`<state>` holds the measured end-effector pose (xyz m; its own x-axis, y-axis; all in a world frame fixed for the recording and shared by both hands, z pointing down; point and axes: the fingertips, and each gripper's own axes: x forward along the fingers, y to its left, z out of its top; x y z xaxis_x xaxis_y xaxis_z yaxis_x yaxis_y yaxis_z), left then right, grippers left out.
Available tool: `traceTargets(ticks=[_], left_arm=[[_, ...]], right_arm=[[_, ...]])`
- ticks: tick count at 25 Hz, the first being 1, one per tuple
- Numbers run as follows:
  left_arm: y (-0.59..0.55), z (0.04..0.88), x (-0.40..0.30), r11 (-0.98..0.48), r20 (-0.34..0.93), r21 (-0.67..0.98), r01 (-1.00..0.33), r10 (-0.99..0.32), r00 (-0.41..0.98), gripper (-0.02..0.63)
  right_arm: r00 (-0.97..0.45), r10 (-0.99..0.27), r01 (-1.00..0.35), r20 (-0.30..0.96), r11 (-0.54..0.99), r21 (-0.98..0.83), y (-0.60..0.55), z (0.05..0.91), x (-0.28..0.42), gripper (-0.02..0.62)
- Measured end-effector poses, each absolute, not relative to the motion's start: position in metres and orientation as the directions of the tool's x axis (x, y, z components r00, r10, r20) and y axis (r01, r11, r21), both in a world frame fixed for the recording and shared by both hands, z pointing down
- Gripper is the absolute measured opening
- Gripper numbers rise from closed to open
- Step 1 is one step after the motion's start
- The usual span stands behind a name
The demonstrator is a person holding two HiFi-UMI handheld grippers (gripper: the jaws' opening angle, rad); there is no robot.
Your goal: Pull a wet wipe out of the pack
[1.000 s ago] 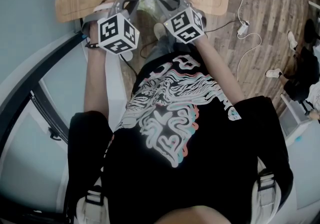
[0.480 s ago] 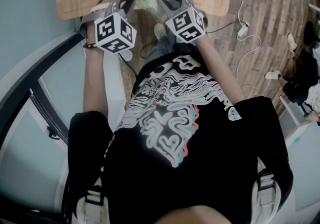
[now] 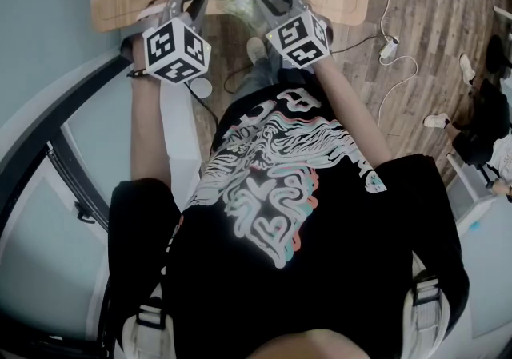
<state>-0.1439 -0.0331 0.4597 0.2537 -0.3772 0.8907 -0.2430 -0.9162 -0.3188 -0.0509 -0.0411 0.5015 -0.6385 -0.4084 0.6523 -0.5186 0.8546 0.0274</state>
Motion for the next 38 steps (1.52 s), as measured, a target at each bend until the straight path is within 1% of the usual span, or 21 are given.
traceTargets(ticks=[8, 12, 13, 14, 19, 23, 27, 32, 38], left_arm=[[-0.036, 0.456, -0.153, -0.908, 0.888, -0.320, -0.271, -0.387, 0.247, -0.011], [-0.039, 0.458, -0.158, -0.901, 0.887, -0.323, -0.288, -0.395, 0.239, -0.011], [-0.040, 0.458, -0.159, -0.898, 0.885, -0.322, -0.299, -0.398, 0.240, -0.009], [-0.042, 0.458, -0.160, -0.893, 0.882, -0.320, -0.315, -0.403, 0.244, -0.009], [-0.054, 0.459, -0.164, -0.866, 0.873, -0.322, -0.383, -0.428, 0.233, -0.009], [-0.058, 0.458, -0.171, -0.840, 0.869, -0.324, -0.434, -0.446, 0.215, -0.009], [-0.063, 0.460, -0.186, -0.799, 0.865, -0.321, -0.510, -0.466, 0.187, -0.009], [-0.074, 0.463, -0.199, -0.727, 0.850, -0.299, -0.618, -0.497, 0.173, -0.009], [-0.071, 0.476, -0.180, -0.737, 0.847, -0.248, -0.629, -0.480, 0.228, -0.009]], right_arm=[[-0.627, -0.410, -0.532, 0.662, 0.847, 0.021, -0.042, 0.501, -0.053, 0.055], [-0.649, -0.424, -0.541, 0.632, 0.841, 0.008, -0.043, 0.496, -0.055, 0.055], [-0.653, -0.435, -0.548, 0.620, 0.836, 0.008, -0.045, 0.492, -0.053, 0.036], [-0.656, -0.444, -0.555, 0.610, 0.832, 0.009, -0.047, 0.487, -0.052, 0.000], [-0.672, -0.459, -0.562, 0.581, 0.827, 0.004, -0.052, 0.478, -0.047, 0.000], [-0.647, -0.495, -0.579, 0.580, 0.814, 0.048, -0.055, 0.471, -0.036, 0.000], [-0.652, -0.519, -0.602, 0.553, 0.798, 0.038, -0.055, 0.470, -0.034, 0.000], [-0.649, -0.518, -0.604, 0.557, 0.796, 0.038, -0.054, 0.470, -0.031, 0.000], [-0.649, -0.521, -0.605, 0.555, 0.795, 0.040, -0.053, 0.465, -0.030, 0.000]])
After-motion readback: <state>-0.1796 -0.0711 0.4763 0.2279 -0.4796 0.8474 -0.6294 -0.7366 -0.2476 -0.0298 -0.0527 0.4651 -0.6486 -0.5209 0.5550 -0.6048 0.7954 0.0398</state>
